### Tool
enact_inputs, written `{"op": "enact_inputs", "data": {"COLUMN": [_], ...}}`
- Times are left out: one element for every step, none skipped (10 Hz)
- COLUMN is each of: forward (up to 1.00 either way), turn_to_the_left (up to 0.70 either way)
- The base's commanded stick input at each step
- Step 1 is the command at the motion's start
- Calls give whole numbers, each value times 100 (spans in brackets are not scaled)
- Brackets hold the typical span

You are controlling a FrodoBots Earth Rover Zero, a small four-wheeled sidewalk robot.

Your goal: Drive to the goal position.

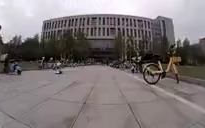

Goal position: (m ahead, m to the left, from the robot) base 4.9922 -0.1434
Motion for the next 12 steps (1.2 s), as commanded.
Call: {"op": "enact_inputs", "data": {"forward": [0,0,0,6,65,70,70,70,70,70,70,70], "turn_to_the_left": [0,0,0,0,0,0,0,0,0,0,0,0]}}
